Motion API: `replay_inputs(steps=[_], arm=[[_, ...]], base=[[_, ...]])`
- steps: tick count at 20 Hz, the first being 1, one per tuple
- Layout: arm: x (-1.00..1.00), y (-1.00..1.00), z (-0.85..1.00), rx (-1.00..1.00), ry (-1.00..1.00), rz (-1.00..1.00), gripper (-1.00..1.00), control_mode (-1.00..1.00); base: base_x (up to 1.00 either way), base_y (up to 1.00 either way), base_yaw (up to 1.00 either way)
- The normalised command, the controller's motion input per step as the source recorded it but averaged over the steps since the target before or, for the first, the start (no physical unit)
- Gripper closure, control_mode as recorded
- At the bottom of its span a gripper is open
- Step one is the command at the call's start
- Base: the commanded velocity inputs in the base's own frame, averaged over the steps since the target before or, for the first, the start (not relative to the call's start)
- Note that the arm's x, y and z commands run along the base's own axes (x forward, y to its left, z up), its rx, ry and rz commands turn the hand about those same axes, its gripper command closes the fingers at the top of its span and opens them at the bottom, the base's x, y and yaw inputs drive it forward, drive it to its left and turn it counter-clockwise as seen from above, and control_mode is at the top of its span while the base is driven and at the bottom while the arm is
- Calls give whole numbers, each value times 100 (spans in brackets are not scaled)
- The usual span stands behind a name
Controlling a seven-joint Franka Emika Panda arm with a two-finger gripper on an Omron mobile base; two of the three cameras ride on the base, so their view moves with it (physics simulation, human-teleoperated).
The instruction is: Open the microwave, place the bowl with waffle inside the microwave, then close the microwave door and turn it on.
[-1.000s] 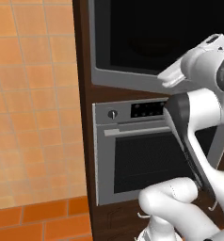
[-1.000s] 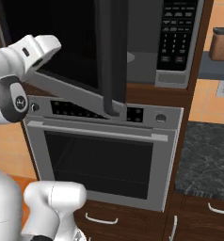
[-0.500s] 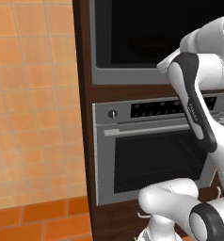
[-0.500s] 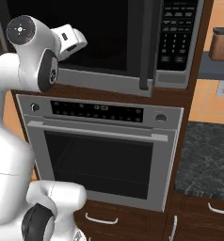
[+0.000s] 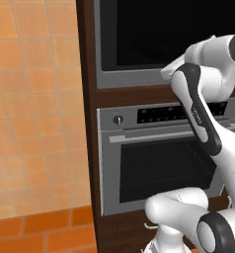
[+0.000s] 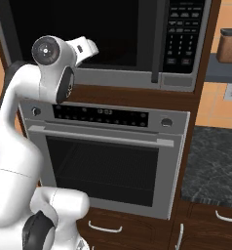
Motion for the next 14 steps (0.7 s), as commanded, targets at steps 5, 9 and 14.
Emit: replay_inputs(steps=[5, 9, 14], arm=[[42, -62, -18, 3, -2, 0, 100, -100], [-80, -100, 34, 16, 0, 0, 100, -100], [-46, -89, 19, 32, 0, 0, 100, -100]], base=[[0, 0, 0], [0, 0, 0], [0, 0, 0]])
